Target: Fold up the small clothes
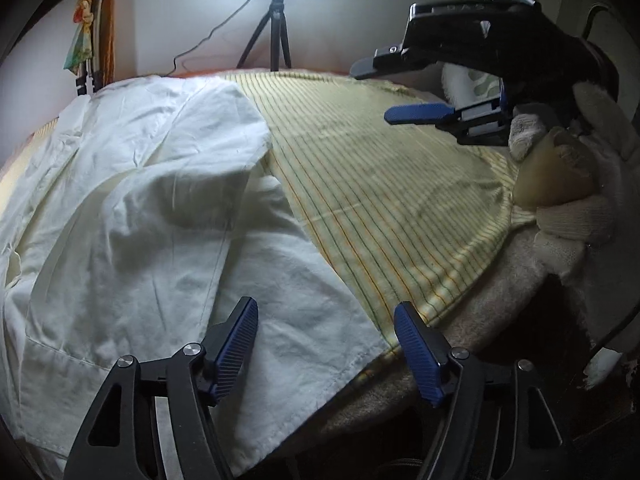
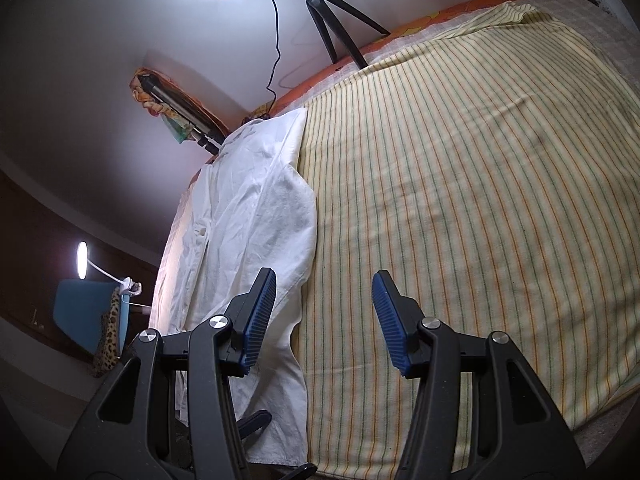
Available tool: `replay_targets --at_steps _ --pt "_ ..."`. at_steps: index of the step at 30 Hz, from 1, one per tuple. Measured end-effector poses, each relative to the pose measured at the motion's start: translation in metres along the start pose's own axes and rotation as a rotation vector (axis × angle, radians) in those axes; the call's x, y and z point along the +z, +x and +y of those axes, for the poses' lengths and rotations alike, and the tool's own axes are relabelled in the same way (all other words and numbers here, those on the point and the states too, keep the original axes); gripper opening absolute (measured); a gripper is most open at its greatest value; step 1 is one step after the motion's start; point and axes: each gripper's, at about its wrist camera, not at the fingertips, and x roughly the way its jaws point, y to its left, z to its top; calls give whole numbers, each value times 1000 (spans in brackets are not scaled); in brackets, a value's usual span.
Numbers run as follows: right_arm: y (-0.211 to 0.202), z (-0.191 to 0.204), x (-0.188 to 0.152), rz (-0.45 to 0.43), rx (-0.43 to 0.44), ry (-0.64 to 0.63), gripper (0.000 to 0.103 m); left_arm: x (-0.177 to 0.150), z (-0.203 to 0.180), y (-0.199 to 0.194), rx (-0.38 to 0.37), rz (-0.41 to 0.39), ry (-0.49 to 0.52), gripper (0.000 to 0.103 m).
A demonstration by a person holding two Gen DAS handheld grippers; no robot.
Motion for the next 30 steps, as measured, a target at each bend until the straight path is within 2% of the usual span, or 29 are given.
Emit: replay_targets --at_steps 1,3,4,5,6,7,9,11,14,16,17,18,19,20,23,26,28,30 --pt "2 1 0 2 -2 -1 53 -1 1 1 8 -8 8 67" --pt "5 2 1 7 -5 -5 53 -3 2 2 31 -31 27 51" --pt "7 3 0 10 -8 -6 53 -3 6 2 38 -40 25 28" --pt "10 4 0 12 -10 -5 53 -3 13 2 29 -41 2 12" --pt "12 4 0 14 -9 -3 53 -2 23 1 -10 -35 -43 4" --pt "14 4 0 16 -6 1 53 -1 34 0 -52 -20 -100 0" --pt "20 5 -1 22 0 14 53 0 54 -5 -106 -17 -199 0" --pt "30 7 -1 35 6 26 53 0 65 -16 -126 -41 -243 0" --pt "45 14 -1 59 -2 16 53 2 68 -31 -138 -73 -237 0" --pt "53 18 -2 83 -2 8 53 3 62 -32 -146 -61 -204 0" --pt "57 22 -3 92 -7 -1 53 4 56 -32 -132 -59 -184 16" --pt "59 24 -3 95 -12 -12 53 3 50 -32 -126 -62 -161 28" --pt "59 27 -4 96 -20 -22 53 3 42 -30 -113 -64 -138 45" --pt "58 29 -4 93 -29 -35 53 2 36 -29 -98 -67 -121 52" --pt "48 25 -2 73 -40 -40 53 2 10 -19 -85 -50 -40 58" --pt "36 10 1 49 -40 0 53 -3 -16 -10 -16 -41 61 66" --pt "30 -2 4 34 -48 30 53 -6 -24 -1 39 -31 93 66" --pt "26 -12 5 23 -51 57 53 -9 -23 6 53 -23 85 63"
